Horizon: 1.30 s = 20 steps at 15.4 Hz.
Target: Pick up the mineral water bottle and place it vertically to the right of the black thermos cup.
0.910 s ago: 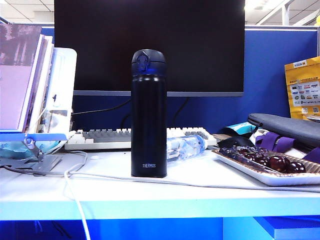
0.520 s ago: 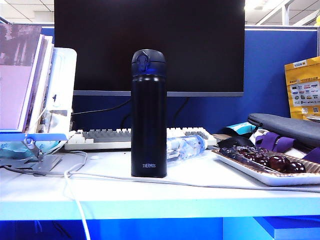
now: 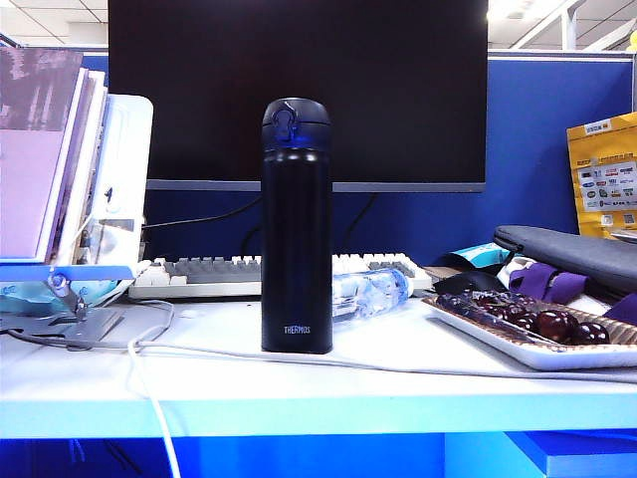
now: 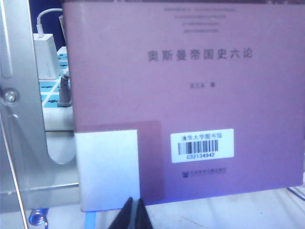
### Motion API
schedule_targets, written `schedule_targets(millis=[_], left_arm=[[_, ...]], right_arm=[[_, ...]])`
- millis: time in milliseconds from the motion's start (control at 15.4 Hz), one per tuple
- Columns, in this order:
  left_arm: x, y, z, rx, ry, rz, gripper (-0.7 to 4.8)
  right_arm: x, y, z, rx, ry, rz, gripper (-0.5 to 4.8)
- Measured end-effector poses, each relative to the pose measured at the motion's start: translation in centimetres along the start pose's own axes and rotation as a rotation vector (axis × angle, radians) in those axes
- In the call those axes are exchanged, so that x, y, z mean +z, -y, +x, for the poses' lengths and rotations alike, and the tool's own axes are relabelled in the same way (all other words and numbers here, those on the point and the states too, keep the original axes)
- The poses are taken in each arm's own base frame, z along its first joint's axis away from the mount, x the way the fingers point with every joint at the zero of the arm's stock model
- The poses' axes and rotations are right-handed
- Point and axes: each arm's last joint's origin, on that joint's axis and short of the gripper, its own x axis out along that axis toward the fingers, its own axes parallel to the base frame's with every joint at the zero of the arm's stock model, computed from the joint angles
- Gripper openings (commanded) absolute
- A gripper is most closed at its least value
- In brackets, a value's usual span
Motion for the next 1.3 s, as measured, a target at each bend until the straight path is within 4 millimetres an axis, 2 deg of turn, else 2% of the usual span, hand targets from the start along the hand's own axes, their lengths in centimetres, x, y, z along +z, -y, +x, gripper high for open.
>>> schedule_targets(millis=[130, 195, 260, 455, 520, 650, 780, 974, 1039, 1104, 1169, 1234, 1299], left_arm=[[0.0, 0.0, 0.0, 0.0, -0.001, 0.0, -0.03], [0.0, 0.0, 0.0, 0.0, 0.0, 0.0, -0.03], [0.0, 0.0, 0.0, 0.0, 0.0, 0.0, -0.02], [0.0, 0.0, 0.0, 0.0, 0.0, 0.0, -0.03], [0.0, 0.0, 0.0, 0.0, 0.0, 0.0, -0.02], [0.0, 0.0, 0.0, 0.0, 0.0, 0.0, -0.03], [0.0, 0.0, 0.0, 0.0, 0.0, 0.0, -0.02], [0.0, 0.0, 0.0, 0.0, 0.0, 0.0, -0.02], [0.0, 0.0, 0.0, 0.0, -0.001, 0.0, -0.02], [0.0, 0.0, 0.0, 0.0, 0.0, 0.0, -0.03], [0.0, 0.0, 0.0, 0.0, 0.0, 0.0, -0.02], [0.0, 0.0, 0.0, 0.0, 0.0, 0.0, -0.03], [0.0, 0.0, 0.0, 0.0, 0.0, 0.0, -0.02]], right_arm=[[5.5, -1.1, -1.2, 0.046, 0.19, 0.084, -0.01], [10.1, -2.1, -2.4, 0.068, 0.286, 0.089, 0.0], [11.8, -2.4, -2.5, 0.071, 0.299, 0.085, -0.01], [17.3, -3.4, 0.1, 0.012, 0.071, 0.038, 0.0], [20.8, -3.9, 2.1, -0.006, -0.021, 0.027, 0.0], [24.3, -4.8, 5.8, 0.07, -0.213, 0.104, -0.01], [25.3, -5.5, 8.4, 0.256, -0.318, 0.25, -0.01], [25.7, -6.3, 11.5, 0.581, -0.358, 0.432, -0.01], [25.2, -6.4, 13.1, 0.68, -0.401, 0.466, -0.01], [24.6, -6.5, 14.3, 0.692, -0.43, 0.493, -0.01], [22.7, -6.2, 17.0, 0.619, -0.491, 0.55, 0.07], [21.4, -5.8, 18.4, 0.539, -0.521, 0.574, 1.29], [20.1, -5.3, 19.8, 0.449, -0.542, 0.59, 4.79]])
